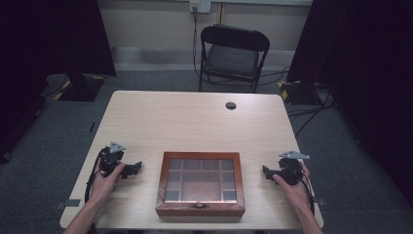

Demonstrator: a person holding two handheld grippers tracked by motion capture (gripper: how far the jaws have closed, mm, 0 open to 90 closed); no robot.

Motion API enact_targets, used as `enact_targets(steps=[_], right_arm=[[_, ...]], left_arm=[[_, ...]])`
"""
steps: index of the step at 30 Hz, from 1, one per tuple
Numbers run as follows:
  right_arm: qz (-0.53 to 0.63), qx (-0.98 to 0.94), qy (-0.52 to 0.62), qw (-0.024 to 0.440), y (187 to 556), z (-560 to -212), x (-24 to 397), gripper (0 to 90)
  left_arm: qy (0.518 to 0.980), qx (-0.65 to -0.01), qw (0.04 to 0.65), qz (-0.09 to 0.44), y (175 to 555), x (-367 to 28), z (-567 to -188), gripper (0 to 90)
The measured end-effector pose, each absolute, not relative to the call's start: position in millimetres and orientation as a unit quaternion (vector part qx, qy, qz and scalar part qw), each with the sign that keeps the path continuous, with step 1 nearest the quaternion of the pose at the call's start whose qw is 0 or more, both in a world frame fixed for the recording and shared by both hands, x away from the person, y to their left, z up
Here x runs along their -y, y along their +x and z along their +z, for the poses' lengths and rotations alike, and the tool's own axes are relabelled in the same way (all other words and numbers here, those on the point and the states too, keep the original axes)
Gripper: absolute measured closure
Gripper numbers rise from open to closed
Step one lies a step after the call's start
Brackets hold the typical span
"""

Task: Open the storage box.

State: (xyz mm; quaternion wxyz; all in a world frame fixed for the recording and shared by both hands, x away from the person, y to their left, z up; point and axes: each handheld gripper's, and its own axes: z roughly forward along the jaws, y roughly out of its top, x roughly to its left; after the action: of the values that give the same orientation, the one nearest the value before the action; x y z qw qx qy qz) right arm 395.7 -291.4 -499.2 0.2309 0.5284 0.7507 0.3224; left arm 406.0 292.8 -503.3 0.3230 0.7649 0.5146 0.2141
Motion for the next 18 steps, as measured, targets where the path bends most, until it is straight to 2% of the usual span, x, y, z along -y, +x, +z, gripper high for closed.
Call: enact_targets(steps=[7, 11, 12, 13, 14, 15, 16, 18], right_arm=[[0.319, -0.75, 0.536, 0.221, 396, -496, 294, 15.0], [0.347, -0.743, 0.536, 0.2, 394, -485, 295, 22.3], [0.369, -0.742, 0.526, 0.19, 390, -477, 293, 26.5], [0.369, -0.742, 0.526, 0.19, 390, -477, 293, 26.5], [0.388, -0.746, 0.512, 0.175, 387, -469, 288, 34.1], [0.388, -0.746, 0.512, 0.175, 387, -469, 288, 34.1], [0.404, -0.756, 0.492, 0.148, 385, -463, 282, 38.8], [0.409, -0.758, 0.488, 0.143, 384, -461, 279, 39.2]], left_arm=[[0.766, -0.513, 0.322, 0.215, 406, -293, -503, 0.0], [0.765, -0.514, 0.322, 0.215, 406, -293, -503, 0.0], [0.766, -0.513, 0.322, 0.215, 406, -293, -503, 0.0], [0.766, -0.514, 0.322, 0.215, 406, -293, -503, 0.0], [0.766, -0.513, 0.322, 0.215, 406, -293, -503, 0.0], [0.766, -0.514, 0.322, 0.215, 406, -293, -503, 0.0], [0.765, -0.514, 0.323, 0.214, 406, -293, -503, 0.0], [0.766, -0.514, 0.322, 0.215, 406, -293, -503, 0.0]])
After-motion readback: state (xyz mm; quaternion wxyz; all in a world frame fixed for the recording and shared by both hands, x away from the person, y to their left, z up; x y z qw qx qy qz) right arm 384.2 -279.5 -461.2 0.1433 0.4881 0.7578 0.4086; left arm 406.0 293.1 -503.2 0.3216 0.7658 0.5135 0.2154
